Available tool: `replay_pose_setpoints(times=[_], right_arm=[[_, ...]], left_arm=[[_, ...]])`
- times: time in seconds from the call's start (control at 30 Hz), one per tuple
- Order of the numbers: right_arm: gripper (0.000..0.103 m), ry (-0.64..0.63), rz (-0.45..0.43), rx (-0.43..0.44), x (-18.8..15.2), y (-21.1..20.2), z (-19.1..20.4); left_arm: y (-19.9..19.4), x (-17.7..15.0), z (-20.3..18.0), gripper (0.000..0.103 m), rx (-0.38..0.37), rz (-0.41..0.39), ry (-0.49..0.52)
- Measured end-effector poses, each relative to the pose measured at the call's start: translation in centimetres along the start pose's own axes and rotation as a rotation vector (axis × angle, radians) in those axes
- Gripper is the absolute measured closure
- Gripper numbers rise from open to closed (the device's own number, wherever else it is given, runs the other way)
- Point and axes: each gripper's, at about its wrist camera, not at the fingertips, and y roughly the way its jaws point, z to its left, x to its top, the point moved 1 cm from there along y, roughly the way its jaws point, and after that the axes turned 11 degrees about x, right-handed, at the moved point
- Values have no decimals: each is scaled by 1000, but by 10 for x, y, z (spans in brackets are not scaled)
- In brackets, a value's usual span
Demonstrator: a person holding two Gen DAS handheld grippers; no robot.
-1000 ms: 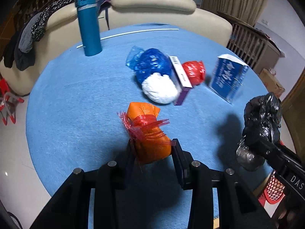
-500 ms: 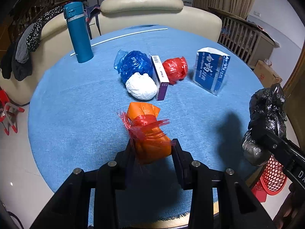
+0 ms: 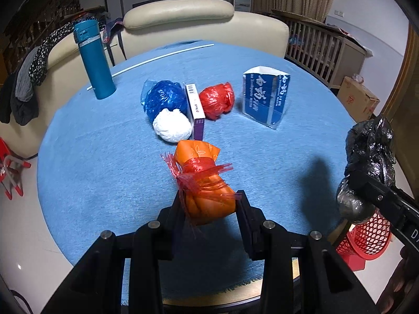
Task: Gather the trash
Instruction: 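Carry the orange and black bags over the red basket and release both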
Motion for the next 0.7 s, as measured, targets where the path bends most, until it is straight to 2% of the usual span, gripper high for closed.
replay_pose_setpoints(times=[0.37,0.7], right_arm=[[56,53,-44,-100,-10,-45,-45],[56,141,-75,-190,-26,-84,-97]], left_arm=[[-5,0,-14,64,-21,-14,31],[-19,1,-50,64,-60,-32,115]])
